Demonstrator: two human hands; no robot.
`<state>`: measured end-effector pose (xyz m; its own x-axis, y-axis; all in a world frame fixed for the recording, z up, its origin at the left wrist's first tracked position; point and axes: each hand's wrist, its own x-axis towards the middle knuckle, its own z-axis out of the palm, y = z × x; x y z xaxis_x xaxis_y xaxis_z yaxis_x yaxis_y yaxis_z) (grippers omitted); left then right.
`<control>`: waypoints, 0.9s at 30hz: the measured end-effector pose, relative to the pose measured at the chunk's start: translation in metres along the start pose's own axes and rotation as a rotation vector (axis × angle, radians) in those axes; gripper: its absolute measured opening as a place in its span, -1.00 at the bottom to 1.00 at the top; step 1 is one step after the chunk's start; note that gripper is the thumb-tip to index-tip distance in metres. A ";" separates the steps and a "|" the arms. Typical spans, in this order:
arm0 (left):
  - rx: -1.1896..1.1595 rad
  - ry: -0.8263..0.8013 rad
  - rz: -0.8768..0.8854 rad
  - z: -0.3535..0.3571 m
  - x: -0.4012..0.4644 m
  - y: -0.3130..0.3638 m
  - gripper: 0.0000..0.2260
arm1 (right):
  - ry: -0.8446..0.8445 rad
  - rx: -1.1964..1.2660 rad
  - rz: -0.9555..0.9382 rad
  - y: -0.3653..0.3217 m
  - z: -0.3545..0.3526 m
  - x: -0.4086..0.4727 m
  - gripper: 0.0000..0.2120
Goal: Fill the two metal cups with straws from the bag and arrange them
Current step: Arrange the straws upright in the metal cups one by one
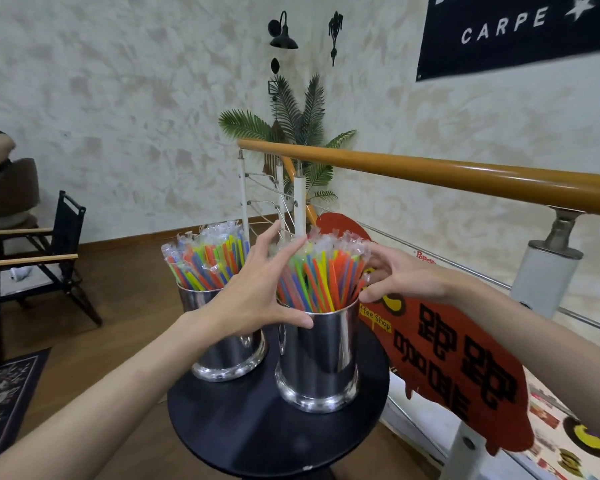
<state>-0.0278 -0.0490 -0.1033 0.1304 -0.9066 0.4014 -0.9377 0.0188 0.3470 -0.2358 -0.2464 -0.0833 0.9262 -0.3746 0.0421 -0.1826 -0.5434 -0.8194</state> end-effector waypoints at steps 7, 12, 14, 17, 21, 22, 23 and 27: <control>-0.272 -0.165 -0.045 -0.011 -0.001 -0.007 0.01 | 0.035 0.027 0.061 0.007 -0.009 -0.002 0.02; -0.289 -0.206 -0.045 -0.005 -0.002 -0.001 0.02 | -0.082 -0.021 0.000 0.005 0.005 0.006 -0.06; -0.287 -0.200 -0.059 0.001 0.000 0.002 0.07 | -0.093 -0.009 -0.024 0.001 0.011 0.009 -0.08; -0.232 -0.166 -0.068 0.007 0.002 0.005 0.09 | -0.088 -0.030 -0.056 -0.001 0.015 0.009 -0.09; -0.161 -0.118 -0.089 0.003 0.003 0.005 0.07 | -0.018 -0.066 -0.021 -0.002 0.013 -0.001 -0.14; -0.144 -0.113 -0.089 0.000 0.003 0.003 0.08 | 0.004 -0.069 -0.013 -0.003 0.010 -0.003 -0.17; -0.126 -0.111 -0.087 -0.003 0.002 0.003 0.08 | 0.018 -0.070 -0.006 -0.004 0.007 -0.005 -0.20; -0.045 -0.127 -0.078 -0.014 -0.001 -0.002 -0.05 | 0.061 -0.069 0.026 -0.003 -0.003 -0.006 -0.09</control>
<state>-0.0219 -0.0421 -0.0929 0.1577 -0.9521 0.2618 -0.9106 -0.0377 0.4115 -0.2418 -0.2454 -0.0795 0.8993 -0.4334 0.0578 -0.2306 -0.5825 -0.7794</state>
